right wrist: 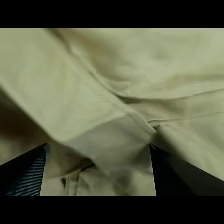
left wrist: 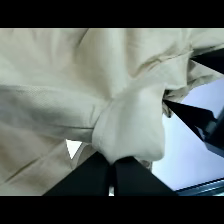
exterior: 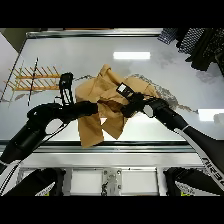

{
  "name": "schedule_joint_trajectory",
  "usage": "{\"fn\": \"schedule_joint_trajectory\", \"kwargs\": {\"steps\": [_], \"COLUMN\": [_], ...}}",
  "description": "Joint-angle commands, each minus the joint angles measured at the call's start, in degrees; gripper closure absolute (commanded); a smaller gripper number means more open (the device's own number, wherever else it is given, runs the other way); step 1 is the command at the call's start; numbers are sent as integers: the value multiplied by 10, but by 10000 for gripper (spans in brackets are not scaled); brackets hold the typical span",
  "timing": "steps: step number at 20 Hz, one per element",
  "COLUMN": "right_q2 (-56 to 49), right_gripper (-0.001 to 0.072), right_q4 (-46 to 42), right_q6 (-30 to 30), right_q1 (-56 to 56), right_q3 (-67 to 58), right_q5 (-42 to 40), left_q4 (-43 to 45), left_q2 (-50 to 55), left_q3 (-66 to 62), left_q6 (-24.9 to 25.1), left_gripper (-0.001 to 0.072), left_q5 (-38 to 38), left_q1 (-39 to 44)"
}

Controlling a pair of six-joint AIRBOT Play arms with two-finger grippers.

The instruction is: Fold the clothes and pants, and hang the long-sleeved shirts on hangers.

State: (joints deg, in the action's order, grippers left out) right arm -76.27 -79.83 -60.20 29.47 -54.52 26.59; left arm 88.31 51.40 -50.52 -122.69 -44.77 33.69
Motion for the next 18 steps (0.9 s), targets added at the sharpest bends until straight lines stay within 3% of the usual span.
{"fn": "schedule_joint_trajectory", "kwargs": {"steps": [1,3,5,8,10,11,15,18], "right_q2": [-10,-6,-1,8,20,29,120,223], "right_gripper": [-2,10,106,152,584,698,692,692], "right_q4": [-1,-1,-1,-1,-1,-1,-1,0], "right_q6": [-46,-46,-53,-101,-106,-106,-106,-106], "right_q1": [0,-8,-21,-35,-38,-39,-52,-82], "right_q3": [0,0,0,0,0,0,-21,-76], "right_q5": [-88,-99,-96,-96,-97,-99,-97,-96], "left_q4": [1,2,2,0,0,0,2,0], "left_q2": [-37,-68,-101,-144,-163,-169,-188,-166], "left_q3": [-1,-1,-1,-1,-1,-1,-48,-179], "left_q6": [-1,-1,-1,-1,-1,-1,0,15], "left_gripper": [694,695,694,695,695,694,695,695], "left_q5": [-3,-6,-16,-18,-18,-17,-11,-9], "left_q1": [-2,-6,-17,-29,-29,-29,-30,-27]}}
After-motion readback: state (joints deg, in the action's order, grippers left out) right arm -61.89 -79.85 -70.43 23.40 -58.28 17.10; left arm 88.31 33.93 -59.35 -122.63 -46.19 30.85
